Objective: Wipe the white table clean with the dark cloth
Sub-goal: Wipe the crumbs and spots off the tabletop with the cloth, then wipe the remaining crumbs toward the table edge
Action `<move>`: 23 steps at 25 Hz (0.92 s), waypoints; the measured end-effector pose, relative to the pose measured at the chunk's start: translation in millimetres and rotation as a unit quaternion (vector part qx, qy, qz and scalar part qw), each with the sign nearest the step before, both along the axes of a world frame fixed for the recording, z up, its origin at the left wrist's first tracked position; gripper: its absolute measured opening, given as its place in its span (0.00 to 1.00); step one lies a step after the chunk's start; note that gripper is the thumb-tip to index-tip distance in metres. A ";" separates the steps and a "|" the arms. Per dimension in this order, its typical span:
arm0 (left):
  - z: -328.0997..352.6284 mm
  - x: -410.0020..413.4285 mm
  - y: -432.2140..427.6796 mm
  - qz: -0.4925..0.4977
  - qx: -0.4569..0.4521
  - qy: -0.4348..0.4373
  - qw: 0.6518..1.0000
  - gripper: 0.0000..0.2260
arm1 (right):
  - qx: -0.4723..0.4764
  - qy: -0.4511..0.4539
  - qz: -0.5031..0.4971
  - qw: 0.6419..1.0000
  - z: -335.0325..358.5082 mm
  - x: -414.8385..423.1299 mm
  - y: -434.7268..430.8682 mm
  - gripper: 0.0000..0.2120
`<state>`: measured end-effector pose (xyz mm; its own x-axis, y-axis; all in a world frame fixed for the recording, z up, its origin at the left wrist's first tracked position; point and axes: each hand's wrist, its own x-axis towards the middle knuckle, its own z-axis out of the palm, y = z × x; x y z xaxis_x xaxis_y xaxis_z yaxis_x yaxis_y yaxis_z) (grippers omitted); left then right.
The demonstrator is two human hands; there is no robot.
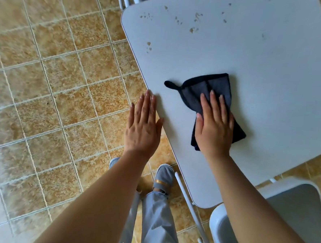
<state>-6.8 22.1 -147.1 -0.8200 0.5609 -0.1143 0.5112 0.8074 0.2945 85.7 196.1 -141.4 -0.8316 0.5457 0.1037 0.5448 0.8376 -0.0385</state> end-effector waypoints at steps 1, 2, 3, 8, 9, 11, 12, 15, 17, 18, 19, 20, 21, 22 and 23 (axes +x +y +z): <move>0.6 -0.4 0.2 0.000 0.003 -0.001 1.000 0.27 | -0.001 -0.003 -0.050 0.999 1.0 2.7 8.0 0.23; 0.8 0.6 0.9 0.002 0.006 -0.003 1.000 0.27 | -0.010 -0.002 -0.103 0.995 0.8 -0.6 15.9 0.23; 0.8 1.3 1.6 0.006 0.008 -0.006 1.000 0.27 | -0.026 0.001 -0.149 0.989 1.3 -10.6 22.5 0.24; 0.0 0.2 3.0 0.003 -0.005 -0.003 1.000 0.28 | -0.071 -0.002 -0.129 0.989 1.3 -91.7 19.3 0.25; 0.5 0.2 2.9 0.001 -0.005 -0.001 1.000 0.28 | -0.062 0.002 -0.091 0.994 0.4 -99.9 11.4 0.25; 2.0 -0.7 3.9 0.002 -0.001 0.002 1.000 0.28 | -0.037 0.007 -0.020 0.999 -2.2 -99.7 -4.8 0.25; 2.2 -1.9 4.5 0.000 -0.001 0.004 1.000 0.28 | -0.032 0.005 0.006 0.999 -2.8 -91.8 -11.0 0.24; 1.8 -7.2 3.4 -0.014 -0.002 0.018 1.000 0.28 | -0.022 0.003 0.014 1.000 -0.5 -52.5 -9.7 0.24; 0.7 -8.8 2.4 -0.019 -0.005 0.017 1.000 0.28 | -0.019 -0.003 -0.030 0.999 0.9 -34.6 8.4 0.23; 0.2 -8.5 1.9 -0.019 -0.005 0.019 1.000 0.28 | -0.023 -0.003 -0.063 0.998 1.3 -34.4 19.7 0.23; 0.2 -7.8 1.7 -0.018 -0.005 0.021 1.000 0.28 | -0.029 0.000 -0.099 0.995 1.8 -40.3 32.0 0.23; 0.3 -7.3 2.9 -0.014 -0.005 0.023 1.000 0.28 | -0.040 0.001 -0.129 0.991 2.5 -53.3 45.5 0.24; 0.6 -7.0 4.4 -0.010 -0.003 0.025 1.000 0.28 | -0.054 -0.002 -0.147 0.988 3.4 -70.5 59.0 0.24; 0.6 -6.9 6.1 -0.006 -0.001 0.027 1.000 0.27 | -0.066 -0.006 -0.154 0.986 4.4 -90.4 71.3 0.25; 0.7 -6.9 7.1 -0.003 0.001 0.028 1.000 0.27 | -0.072 -0.009 -0.150 0.986 4.9 -111.7 80.9 0.25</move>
<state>-13.8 29.2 -146.4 -0.8215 0.5662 -0.0675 0.5318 0.8035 0.2676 -26.0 277.1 -136.6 -0.6314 0.7754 -0.0062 0.7690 0.6251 -0.1337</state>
